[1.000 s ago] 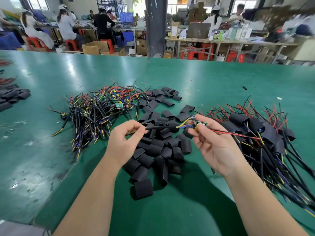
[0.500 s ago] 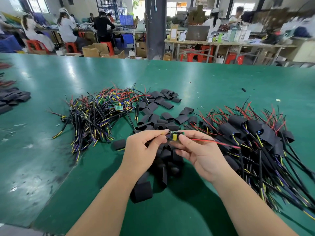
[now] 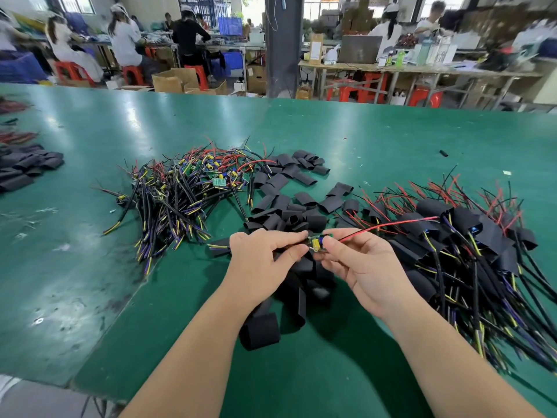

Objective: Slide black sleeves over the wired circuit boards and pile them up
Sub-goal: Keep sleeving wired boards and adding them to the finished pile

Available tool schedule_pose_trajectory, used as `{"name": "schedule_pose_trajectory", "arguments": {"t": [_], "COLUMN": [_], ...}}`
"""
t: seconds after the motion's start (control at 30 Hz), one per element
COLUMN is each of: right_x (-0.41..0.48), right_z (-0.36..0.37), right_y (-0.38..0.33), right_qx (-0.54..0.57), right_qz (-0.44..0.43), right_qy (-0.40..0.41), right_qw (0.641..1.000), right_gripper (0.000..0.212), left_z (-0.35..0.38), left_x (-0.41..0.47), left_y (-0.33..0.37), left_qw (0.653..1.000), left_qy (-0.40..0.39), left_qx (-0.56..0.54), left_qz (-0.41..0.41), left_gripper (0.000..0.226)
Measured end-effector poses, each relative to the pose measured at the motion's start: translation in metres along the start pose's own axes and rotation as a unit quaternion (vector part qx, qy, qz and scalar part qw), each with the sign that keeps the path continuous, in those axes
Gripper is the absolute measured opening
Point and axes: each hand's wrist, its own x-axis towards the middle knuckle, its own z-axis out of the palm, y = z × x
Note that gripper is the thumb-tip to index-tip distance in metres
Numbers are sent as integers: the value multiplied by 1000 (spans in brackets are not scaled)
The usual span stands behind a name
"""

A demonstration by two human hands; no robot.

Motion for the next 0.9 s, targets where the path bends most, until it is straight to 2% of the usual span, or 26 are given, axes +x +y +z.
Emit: {"name": "schedule_pose_trajectory", "arguments": {"t": [0.07,0.17,0.27,0.33,0.4,0.47,0.53,0.6,0.7,0.8,0.9], "right_x": [0,1,7,14,30,55,89,121,155,178,195], "right_z": [-1,0,2,6,7,7,5,1,-7,-14,-17], "right_y": [2,2,-6,-14,-21,-27,-28,-22,-9,-5,-10], "right_qx": [-35,-86,-221,-358,-492,-585,-657,-689,-728,-741,-730], "right_qz": [-14,-24,-69,-103,-151,-165,-122,-49,3,48,82], "right_qy": [-3,-24,-88,-118,-93,-54,-28,-7,36,72,104], "right_qw": [999,996,969,920,852,793,744,723,684,666,671], "right_gripper": [20,16,36,48,49,44,45,48,50,54,58], "left_z": [0,1,-3,-5,-6,-5,-4,-3,-3,-2,-3], "left_x": [-1,1,5,7,8,9,11,13,14,15,15], "left_y": [-3,-5,-10,-14,-18,-21,-24,-27,-30,-32,-34], "left_qw": [998,992,995,992,988,984,980,977,973,972,971], "left_qy": [-40,-51,-21,25,77,116,139,151,166,168,174], "left_qx": [57,106,95,114,129,135,144,146,152,156,156], "left_qz": [13,38,38,36,25,5,-15,-34,-45,-44,-50], "left_gripper": [14,12,19,22,20,18,18,21,21,18,17]}}
